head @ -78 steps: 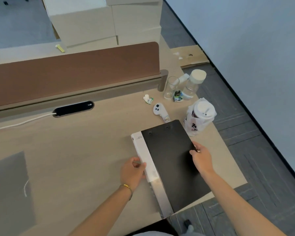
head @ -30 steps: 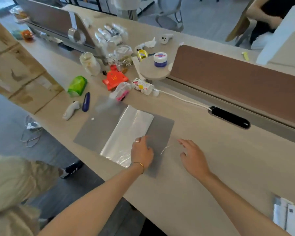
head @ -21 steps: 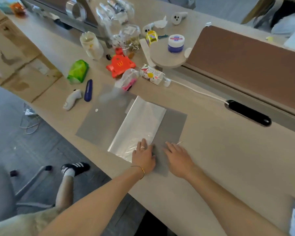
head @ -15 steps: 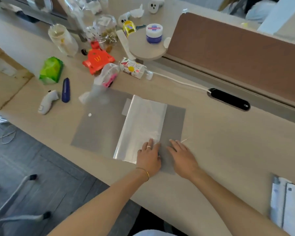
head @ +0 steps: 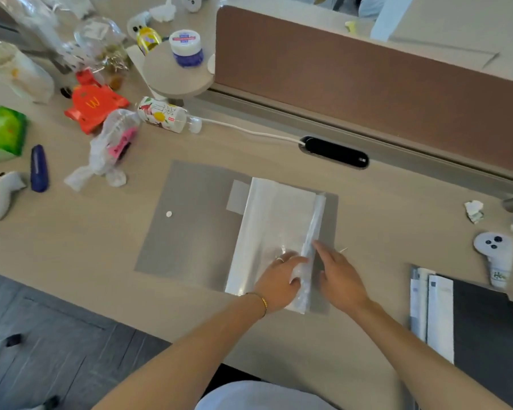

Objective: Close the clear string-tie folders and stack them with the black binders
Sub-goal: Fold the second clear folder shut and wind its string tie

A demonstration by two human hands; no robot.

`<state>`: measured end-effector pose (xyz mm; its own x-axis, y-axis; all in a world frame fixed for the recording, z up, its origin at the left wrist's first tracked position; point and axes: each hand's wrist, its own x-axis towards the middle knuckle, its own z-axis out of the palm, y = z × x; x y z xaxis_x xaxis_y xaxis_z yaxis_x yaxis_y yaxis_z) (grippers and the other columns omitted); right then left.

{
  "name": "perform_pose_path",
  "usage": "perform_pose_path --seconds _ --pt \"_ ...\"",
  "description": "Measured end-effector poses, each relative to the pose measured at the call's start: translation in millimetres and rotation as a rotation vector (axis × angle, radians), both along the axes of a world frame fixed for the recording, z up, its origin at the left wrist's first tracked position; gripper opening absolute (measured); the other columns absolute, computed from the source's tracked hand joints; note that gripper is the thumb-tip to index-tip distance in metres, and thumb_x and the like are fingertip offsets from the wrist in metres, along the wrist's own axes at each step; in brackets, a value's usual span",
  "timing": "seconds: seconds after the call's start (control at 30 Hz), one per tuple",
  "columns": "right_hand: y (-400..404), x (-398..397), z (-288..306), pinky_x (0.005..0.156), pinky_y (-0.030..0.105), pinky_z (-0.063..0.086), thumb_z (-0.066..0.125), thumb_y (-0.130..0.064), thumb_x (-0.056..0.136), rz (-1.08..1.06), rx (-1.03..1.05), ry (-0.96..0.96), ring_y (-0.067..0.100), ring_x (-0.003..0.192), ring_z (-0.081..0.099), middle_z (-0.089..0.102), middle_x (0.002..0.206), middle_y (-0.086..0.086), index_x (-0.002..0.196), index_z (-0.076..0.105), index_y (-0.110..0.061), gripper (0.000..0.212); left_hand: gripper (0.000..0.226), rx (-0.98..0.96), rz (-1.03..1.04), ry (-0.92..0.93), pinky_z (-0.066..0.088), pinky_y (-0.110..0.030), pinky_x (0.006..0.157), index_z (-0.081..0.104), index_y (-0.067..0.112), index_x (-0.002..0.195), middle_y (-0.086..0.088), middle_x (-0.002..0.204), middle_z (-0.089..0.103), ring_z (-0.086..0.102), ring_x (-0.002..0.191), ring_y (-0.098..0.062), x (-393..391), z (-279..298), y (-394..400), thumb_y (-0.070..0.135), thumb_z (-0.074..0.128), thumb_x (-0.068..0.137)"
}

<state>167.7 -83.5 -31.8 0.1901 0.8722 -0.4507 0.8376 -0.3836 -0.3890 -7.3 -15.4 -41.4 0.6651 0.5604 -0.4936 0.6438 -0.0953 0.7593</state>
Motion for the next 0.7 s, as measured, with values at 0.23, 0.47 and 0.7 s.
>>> perform_pose_path --seconds 0.23,0.47,0.7 --pt "5 20 -9 0.087 0.036 0.052 0.049 -0.01 0.091 0.21 -0.051 -0.113 0.022 0.122 0.044 0.043 0.134 0.0 0.16 0.013 -0.033 0.082 0.053 0.259 0.753 0.206 0.049 -0.037 0.101 0.064 0.019 0.135 -0.013 0.136 0.057 0.06 0.118 -0.034 -89 6 82 0.002 0.059 0.085" --pt "14 19 -11 0.089 0.032 0.048 0.053 -0.016 0.091 0.262 -0.137 -0.242 0.023 0.127 0.04 0.045 0.131 0.003 0.148 0.044 -0.016 0.057 0.066 0.173 0.831 0.588 0.035 -0.052 0.115 0.036 0.019 0.152 -0.016 0.158 0.035 0.031 0.149 -0.036 -168 -16 112 0.045 0.06 0.096" --pt "10 13 -11 0.086 0.031 0.051 0.057 -0.015 0.087 0.259 -0.122 -0.262 0.022 0.12 0.041 0.047 0.126 0.003 0.147 0.045 -0.011 0.061 0.066 0.199 0.898 0.56 0.032 -0.049 0.115 0.036 0.018 0.155 -0.02 0.15 0.042 0.036 0.143 -0.038 -170 -15 122 0.048 0.054 0.099"
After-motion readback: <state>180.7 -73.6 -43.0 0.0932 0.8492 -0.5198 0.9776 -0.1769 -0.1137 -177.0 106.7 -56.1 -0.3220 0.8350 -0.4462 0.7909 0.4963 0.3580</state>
